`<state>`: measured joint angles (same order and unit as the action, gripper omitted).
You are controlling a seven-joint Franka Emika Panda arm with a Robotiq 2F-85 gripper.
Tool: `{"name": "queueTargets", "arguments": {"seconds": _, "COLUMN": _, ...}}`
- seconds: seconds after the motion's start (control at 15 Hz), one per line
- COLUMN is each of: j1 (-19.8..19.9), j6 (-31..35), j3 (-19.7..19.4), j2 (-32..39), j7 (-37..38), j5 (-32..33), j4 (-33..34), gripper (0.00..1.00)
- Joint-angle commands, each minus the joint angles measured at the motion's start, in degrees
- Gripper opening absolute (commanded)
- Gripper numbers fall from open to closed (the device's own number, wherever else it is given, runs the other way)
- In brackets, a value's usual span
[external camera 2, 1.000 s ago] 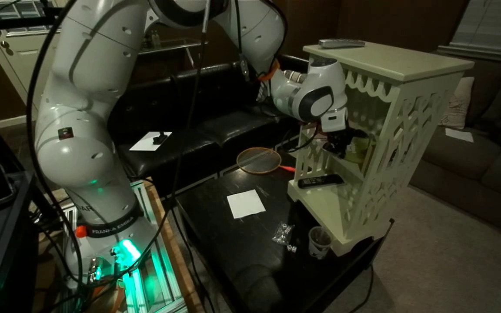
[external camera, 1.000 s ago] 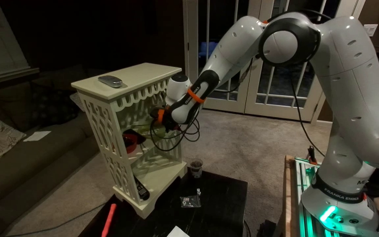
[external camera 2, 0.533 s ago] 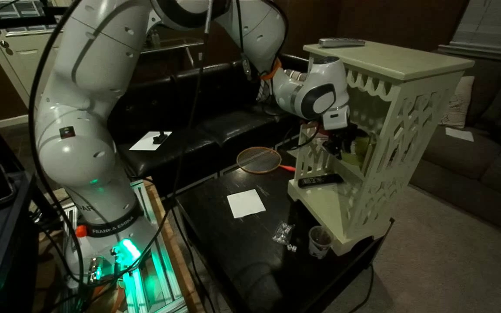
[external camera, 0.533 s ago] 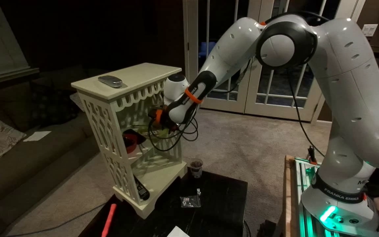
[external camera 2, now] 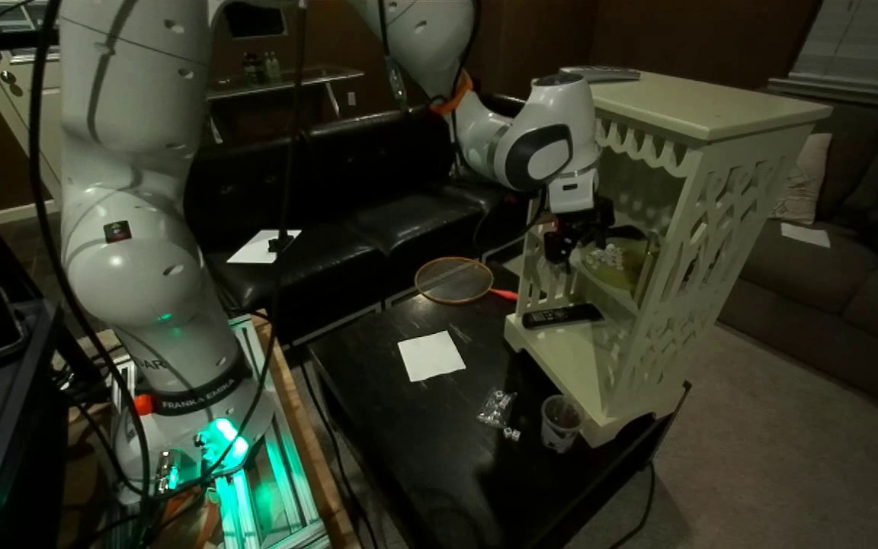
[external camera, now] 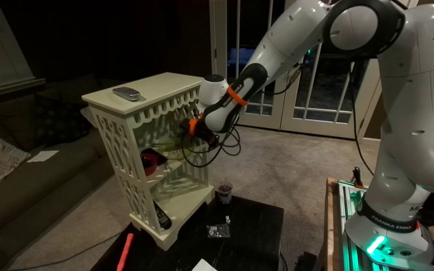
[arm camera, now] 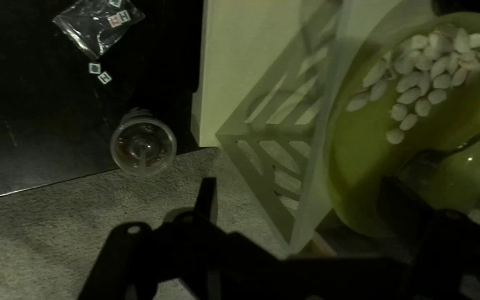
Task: Put the yellow bowl in the top shelf
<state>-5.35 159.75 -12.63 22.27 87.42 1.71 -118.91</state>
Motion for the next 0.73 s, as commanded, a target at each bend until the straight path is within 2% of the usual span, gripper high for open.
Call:
{"name": "queueTargets", "arguments": {"seconds": 0.0, "j1": 4.05, "j6": -0.12, "j3": 6.05, "j2": -11.8, "j7": -10.52, "j5": -5.88, "j4": -14.46, "gripper": 1.0}}
{"name": "queueTargets", "arguments": {"seconds": 0.13, "j1": 7.83, "j6": -1.61, "j3": 11.45, "j2": -18.1, "j7": -19.73, "j5": -12.37, "j4": -21.04, "gripper": 1.0}}
{"name": "queueTargets", "arguments": {"seconds": 0.2, "j1": 8.54, "j6": -3.75, "j3": 12.82, "j2": -21.16, "j7": -23.75, "j5": -15.11, "j4": -23.83, "gripper": 1.0}}
{"name": "queueTargets", "arguments": {"seconds": 0.33, "j1": 7.66, "j6": -10.22, "j3": 12.14, "j2": -27.03, "j7": -31.18, "j5": -18.49, "j4": -28.32, "gripper": 1.0}}
{"name": "queueTargets", "arguments": {"seconds": 0.53, "j1": 7.33, "j6": -18.73, "j3": 10.45, "j2": -36.34, "j7": -40.03, "j5": -16.28, "j4": -34.39, "gripper": 1.0}}
{"name": "queueTargets", "arguments": {"seconds": 0.6, "j1": 7.34, "j6": -14.99, "j3": 11.36, "j2": -28.03, "j7": -34.1, "j5": -15.53, "j4": -28.72, "gripper": 1.0}}
{"name": "queueTargets", "arguments": {"seconds": 0.67, "j1": 7.59, "j6": -15.84, "j3": 11.4, "j2": -30.14, "j7": -34.95, "j5": -15.58, "j4": -30.07, "gripper": 1.0}}
